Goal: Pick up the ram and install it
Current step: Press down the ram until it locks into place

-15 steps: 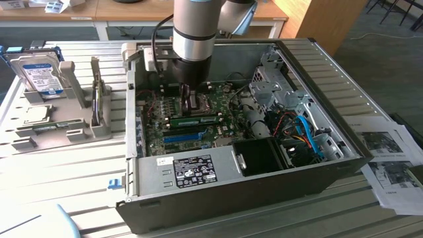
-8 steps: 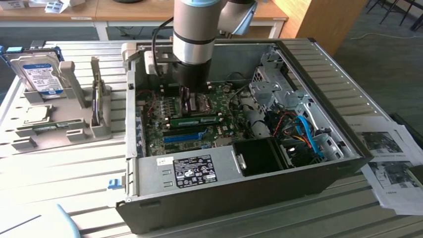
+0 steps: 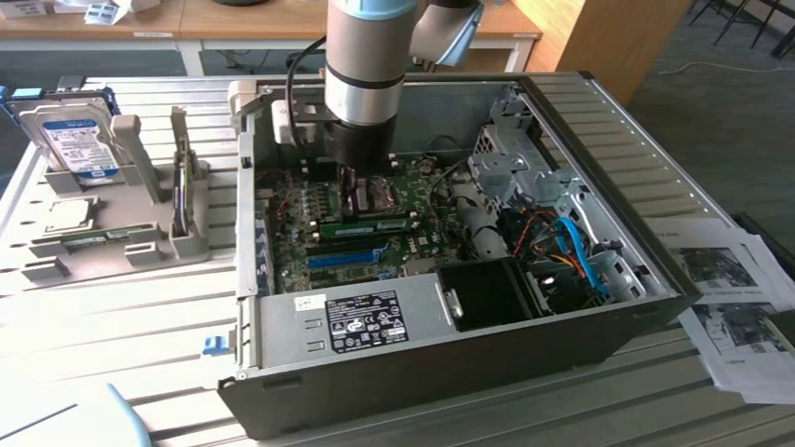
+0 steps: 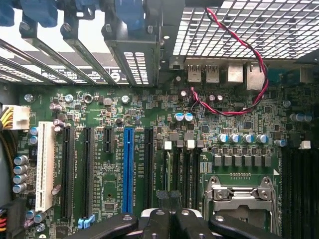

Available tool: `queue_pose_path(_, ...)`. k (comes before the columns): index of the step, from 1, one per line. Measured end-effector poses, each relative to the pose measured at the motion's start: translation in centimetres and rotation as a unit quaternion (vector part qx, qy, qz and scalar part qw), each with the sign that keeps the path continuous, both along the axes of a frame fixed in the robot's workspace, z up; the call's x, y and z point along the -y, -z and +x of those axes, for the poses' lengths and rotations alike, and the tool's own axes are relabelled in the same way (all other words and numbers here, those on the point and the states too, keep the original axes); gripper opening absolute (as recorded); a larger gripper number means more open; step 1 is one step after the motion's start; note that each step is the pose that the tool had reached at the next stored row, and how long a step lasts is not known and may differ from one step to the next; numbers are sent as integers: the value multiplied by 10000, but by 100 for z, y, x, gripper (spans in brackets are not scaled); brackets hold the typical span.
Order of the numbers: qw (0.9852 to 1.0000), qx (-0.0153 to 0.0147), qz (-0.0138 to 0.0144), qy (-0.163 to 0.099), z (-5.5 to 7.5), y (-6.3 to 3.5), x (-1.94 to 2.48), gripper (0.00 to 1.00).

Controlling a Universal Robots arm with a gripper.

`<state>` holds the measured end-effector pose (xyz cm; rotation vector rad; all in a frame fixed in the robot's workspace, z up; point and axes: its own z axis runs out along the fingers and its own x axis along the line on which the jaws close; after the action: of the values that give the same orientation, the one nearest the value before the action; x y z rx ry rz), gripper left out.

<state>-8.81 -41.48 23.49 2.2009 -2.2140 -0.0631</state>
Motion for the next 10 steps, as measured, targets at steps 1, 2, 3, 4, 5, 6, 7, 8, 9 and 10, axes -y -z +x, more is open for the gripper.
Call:
queue_pose_path(1,10000,0,0,0,0,0,0,9)
queue_pose_path(2,10000,0,1,0,0,1,-1,9)
queue_pose_path(3,10000,1,2,0,0,2,-5,9)
queue_pose_path(4,10000,1,2,1,-1,2,-11,9)
queue_pose_path(5,10000,1,1,1,0,2,-19,9)
queue_pose_path(6,10000,1,1,0,0,2,-29,9)
queue_pose_path(7,10000,1,1,0,0,2,-38,9)
queue_pose_path(8,10000,1,1,0,0,2,-38,9)
queue_pose_path(9,10000,1,0,0,0,2,-38,9)
queue_pose_path(10,10000,1,1,0,0,2,-38,9)
